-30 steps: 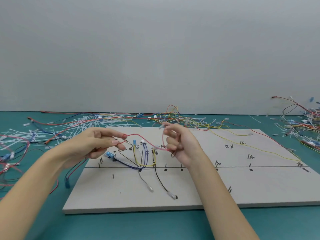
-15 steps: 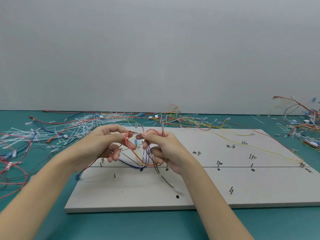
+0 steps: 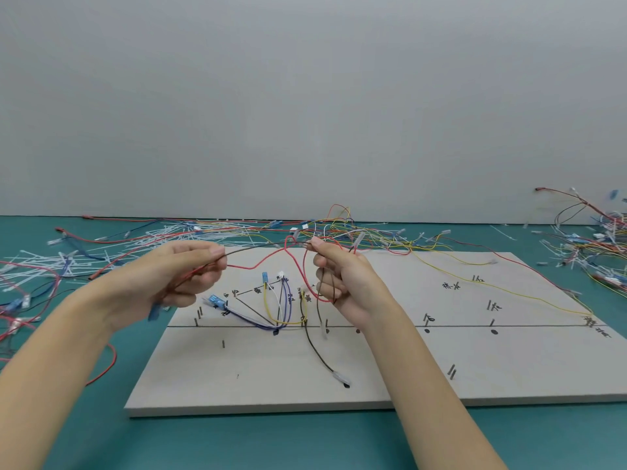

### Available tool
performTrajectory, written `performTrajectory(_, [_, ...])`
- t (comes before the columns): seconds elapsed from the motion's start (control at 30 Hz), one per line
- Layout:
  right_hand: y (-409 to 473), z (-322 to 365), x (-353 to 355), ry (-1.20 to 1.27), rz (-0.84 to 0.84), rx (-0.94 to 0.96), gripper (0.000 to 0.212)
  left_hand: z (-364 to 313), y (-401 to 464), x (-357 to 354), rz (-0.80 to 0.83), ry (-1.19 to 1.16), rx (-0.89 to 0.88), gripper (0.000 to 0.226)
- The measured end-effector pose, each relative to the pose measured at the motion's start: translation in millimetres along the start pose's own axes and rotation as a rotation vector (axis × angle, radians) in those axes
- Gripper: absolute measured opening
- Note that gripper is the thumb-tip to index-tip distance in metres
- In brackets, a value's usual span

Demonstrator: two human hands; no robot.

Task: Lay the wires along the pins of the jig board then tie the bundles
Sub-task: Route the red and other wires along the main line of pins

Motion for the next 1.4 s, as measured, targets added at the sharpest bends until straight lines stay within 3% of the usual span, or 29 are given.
performTrajectory(0.17, [1, 1, 1, 0.038, 0.022, -0.010, 0.013, -2, 0, 4, -0.071, 0.025, -0.032, 0.049])
performTrajectory(0.33, [0, 2, 3, 0.079, 0.009, -0.026, 0.016, 0, 3, 9, -0.175, -0.029, -0.067, 0.027])
performTrajectory(0.43, [-1, 6, 5, 0.130, 0.018, -0.009, 0.018, 2, 5, 15, -0.200, -0.097, -0.111, 0.029])
performTrajectory(0.6, [-1, 11, 8, 0.255, 0.038, 0.037, 0.021, 3, 3, 23, -0.098, -0.047, -0.098, 0.077])
performTrajectory(0.9, [0, 12, 14, 0.385, 0.034, 0.046, 0.035, 8, 0, 14, -0.048, -0.106, -0.065, 0.068])
performTrajectory(1.0, [0, 12, 14, 0.413, 0.042, 0.040, 0.035, 7, 0, 11, -0.055, -0.087, -0.047, 0.062])
performTrajectory(1.27, [3, 10, 16, 0.464, 0.006, 0.060, 0.026, 3, -10, -2, 0.124, -0.049, 0.039, 0.067])
performTrajectory(1.4, [3, 11, 19, 0.485, 0.003, 0.061, 0.029, 4, -5, 5, -0.004, 0.023, 0.010, 0.063])
Point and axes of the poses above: each hand's wrist, its own y-axis towards the middle knuckle, its own x-axis out of the back of the hand, z = x × y, the point moved 4 cm from there along y, towards the middle knuckle, and after that the axes turned 12 degrees about -x, right-handed, at the moved point
